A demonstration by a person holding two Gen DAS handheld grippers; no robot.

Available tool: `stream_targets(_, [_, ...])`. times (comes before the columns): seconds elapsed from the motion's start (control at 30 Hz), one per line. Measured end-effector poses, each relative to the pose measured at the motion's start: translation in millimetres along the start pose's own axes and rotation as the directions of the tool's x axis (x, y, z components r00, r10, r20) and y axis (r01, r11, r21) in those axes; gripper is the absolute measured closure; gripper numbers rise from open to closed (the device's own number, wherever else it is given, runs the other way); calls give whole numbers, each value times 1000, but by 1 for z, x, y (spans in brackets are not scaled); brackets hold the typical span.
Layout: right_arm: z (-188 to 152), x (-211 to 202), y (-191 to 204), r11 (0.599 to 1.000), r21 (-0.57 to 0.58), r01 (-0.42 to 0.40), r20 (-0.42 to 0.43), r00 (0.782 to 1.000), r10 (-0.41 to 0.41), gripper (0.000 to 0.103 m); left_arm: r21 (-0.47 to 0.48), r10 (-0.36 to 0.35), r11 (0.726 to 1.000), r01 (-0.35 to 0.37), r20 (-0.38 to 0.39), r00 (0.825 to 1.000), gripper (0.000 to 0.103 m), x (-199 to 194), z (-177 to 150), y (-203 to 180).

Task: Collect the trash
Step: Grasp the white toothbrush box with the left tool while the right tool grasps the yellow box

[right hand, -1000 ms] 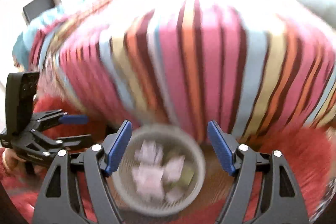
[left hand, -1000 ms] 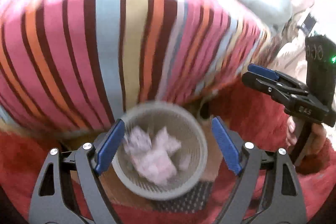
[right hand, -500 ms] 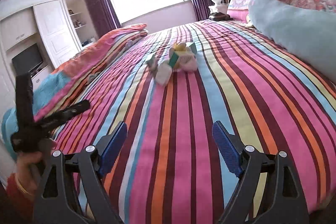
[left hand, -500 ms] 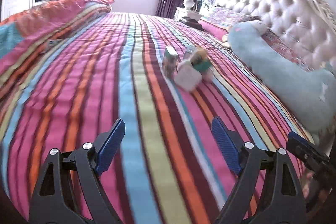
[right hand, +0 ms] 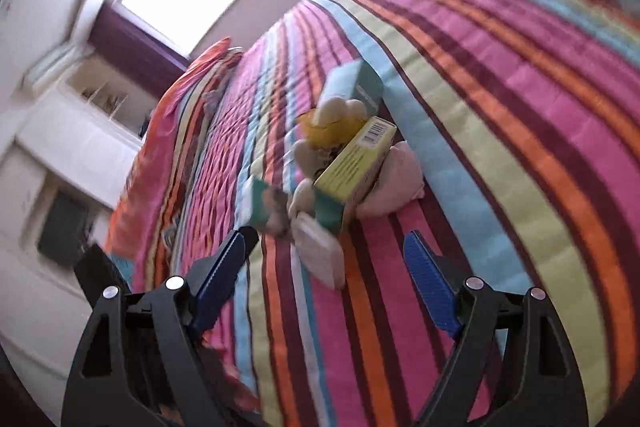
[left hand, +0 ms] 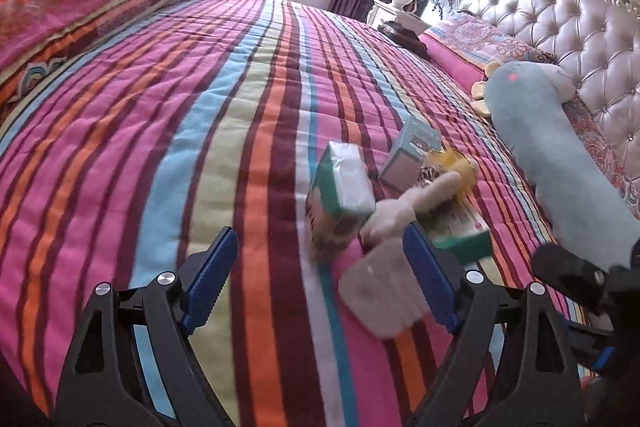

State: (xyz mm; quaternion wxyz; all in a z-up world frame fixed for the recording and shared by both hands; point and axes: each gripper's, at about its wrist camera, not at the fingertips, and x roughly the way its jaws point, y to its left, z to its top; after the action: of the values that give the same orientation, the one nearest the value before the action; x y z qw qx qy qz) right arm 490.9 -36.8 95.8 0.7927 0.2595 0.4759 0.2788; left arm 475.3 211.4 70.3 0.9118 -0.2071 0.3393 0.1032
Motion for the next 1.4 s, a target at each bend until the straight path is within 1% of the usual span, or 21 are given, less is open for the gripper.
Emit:
stream_targets(0.07, [5, 10, -1, 1000, 25, 15, -20, 1000, -14, 25, 30, 22, 999, -21, -3, 1000, 21, 11, 4, -4])
stream_targets(0.13, [6, 20, -4, 999, 52, -5, -48, 999, 8, 28, 63, 45, 997, -44, -1, 999, 21, 19, 8, -7])
stream_targets(0.2, [11, 27, -5, 998, 62, -11, -59, 998, 14, 42, 92, 65, 994, -65, 11, 998, 21, 28, 14, -10])
stream_targets(0.27, [15, 32, -6, 998, 57, 6, -60, 998, -2, 48, 102, 74, 992, -76, 23, 997, 21, 32, 18, -11])
stream_targets(0.33, [20, 37, -10, 997, 71, 29, -63, 998, -24, 51, 120, 90, 989, -92, 17, 996, 21, 39, 21, -13])
stream_targets(0.37, [22, 39, -10, 997, 73, 36, -70, 997, -31, 53, 130, 97, 987, -97, 5, 995, 21, 44, 23, -14])
stream_targets(0.4, [23, 42, -11, 996, 74, 47, -77, 996, -41, 60, 136, 99, 986, -96, -15, 995, 21, 50, 24, -14])
stream_targets(0.43, [24, 42, -14, 996, 73, 46, -78, 996, -41, 62, 135, 97, 986, -93, -28, 995, 22, 54, 25, -13])
stream_targets(0.47, [24, 41, -14, 997, 57, 46, -72, 997, -41, 70, 132, 89, 988, -83, -39, 995, 38, 57, 25, -11])
stream_targets(0.5, [24, 39, -13, 997, 37, 63, -63, 996, -60, 73, 132, 71, 989, -63, -57, 996, 47, 60, 24, -8])
stream_targets(0.53, [23, 34, -12, 997, 2, 77, -42, 996, -77, 74, 127, 50, 991, -39, -81, 996, 69, 63, 22, -3])
stream_targets(0.57, [22, 30, -13, 998, -21, 67, -33, 997, -68, 75, 122, 40, 992, -29, -87, 995, 73, 64, 20, 2])
stream_targets(0.67, [16, 14, -27, 1000, -18, -12, -23, 1000, 12, 76, 117, 7, 993, 2, -77, 997, 74, 58, 14, 18])
stream_targets(0.83, [-9, -32, -50, 991, -6, -136, 12, 991, 137, 76, 130, -29, 991, 35, -49, 998, 75, 28, 1, 33])
stream_targets(0.9, [-24, -49, -56, 987, -11, -162, 11, 987, 162, 76, 144, -50, 988, 57, -49, 998, 76, 12, -9, 38])
stream_targets(1.03, [-62, -84, -69, 974, -14, -224, 3, 975, 224, 76, 105, -119, 987, 121, -30, 992, 76, -24, -30, 50])
stream_targets(1.1, [-76, -97, -69, 970, -21, -243, 5, 970, 244, 76, 83, -166, 983, 166, -9, 986, 76, -51, -44, 56])
stream_targets(1.27, [-118, -139, -72, 954, -54, -296, 16, 955, 297, 76, 110, -229, 969, 222, 48, 972, 76, -123, -84, 60])
stream_targets(1.3, [-125, -145, -73, 954, -60, -294, 17, 955, 296, 76, 133, -225, 967, 216, 57, 973, 76, -135, -94, 59])
stream_targets(1.37, [-137, -153, -78, 954, -38, -296, 18, 955, 297, 76, 161, -215, 965, 207, 33, 976, 76, -146, -106, 56])
stream_targets(1.4, [-141, -155, -80, 953, -28, -302, 17, 953, 303, 76, 184, -181, 968, 173, 29, 983, 76, -149, -110, 52])
